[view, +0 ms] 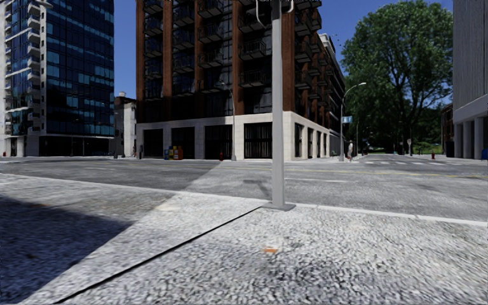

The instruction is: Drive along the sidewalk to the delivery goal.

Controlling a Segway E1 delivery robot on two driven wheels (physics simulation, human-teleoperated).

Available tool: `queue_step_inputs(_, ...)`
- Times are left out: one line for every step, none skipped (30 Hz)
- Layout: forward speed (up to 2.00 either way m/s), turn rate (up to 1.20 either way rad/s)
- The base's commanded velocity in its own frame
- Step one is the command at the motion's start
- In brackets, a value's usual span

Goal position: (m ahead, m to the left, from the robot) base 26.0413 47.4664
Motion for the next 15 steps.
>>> queue_step_inputs(1.91, 0.58)
queue_step_inputs(1.91, 0.58)
queue_step_inputs(1.91, 0.58)
queue_step_inputs(1.91, 0.58)
queue_step_inputs(1.91, 0.58)
queue_step_inputs(1.91, 0.58)
queue_step_inputs(1.91, 0.58)
queue_step_inputs(1.91, 0.58)
queue_step_inputs(1.91, 0.58)
queue_step_inputs(1.91, 0.58)
queue_step_inputs(1.91, 0.58)
queue_step_inputs(1.91, 0.58)
queue_step_inputs(1.91, 0.58)
queue_step_inputs(1.91, 0.58)
queue_step_inputs(1.91, 0.58)
